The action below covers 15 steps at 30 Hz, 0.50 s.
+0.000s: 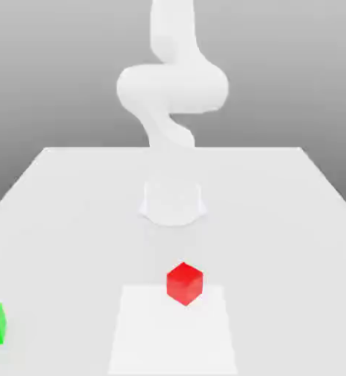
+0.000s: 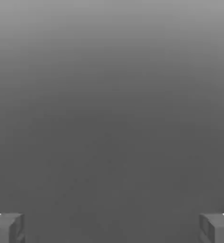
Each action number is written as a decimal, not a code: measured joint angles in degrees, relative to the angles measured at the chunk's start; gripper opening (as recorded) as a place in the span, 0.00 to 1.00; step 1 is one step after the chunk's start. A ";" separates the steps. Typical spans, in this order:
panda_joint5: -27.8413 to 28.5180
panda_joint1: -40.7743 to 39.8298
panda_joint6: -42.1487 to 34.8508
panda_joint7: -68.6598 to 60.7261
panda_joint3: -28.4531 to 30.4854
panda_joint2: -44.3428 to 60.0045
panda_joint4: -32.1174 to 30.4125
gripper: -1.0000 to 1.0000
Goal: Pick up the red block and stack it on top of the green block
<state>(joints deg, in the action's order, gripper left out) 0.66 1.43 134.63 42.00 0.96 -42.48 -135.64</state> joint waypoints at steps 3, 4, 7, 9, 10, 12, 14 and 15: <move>0.87 2.00 4.11 -5.65 1.47 4.92 -5.52 0.50; 1.14 2.64 5.45 -7.53 1.97 6.53 -7.33 0.50; 1.86 4.49 9.45 -13.29 3.48 11.34 -12.81 0.50; 2.30 5.76 12.13 -17.29 4.57 14.60 -16.55 0.50; 2.52 6.41 13.50 -19.37 5.14 16.28 -18.46 0.50; 2.88 7.63 16.38 -23.74 6.22 19.78 -22.43 0.50; 3.28 9.00 19.40 -28.46 7.45 23.62 -26.60 0.50; 3.39 9.63 21.16 -30.98 7.98 25.88 -28.69 0.50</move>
<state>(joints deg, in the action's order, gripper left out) 4.04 11.06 155.79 11.01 8.93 -16.60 -164.33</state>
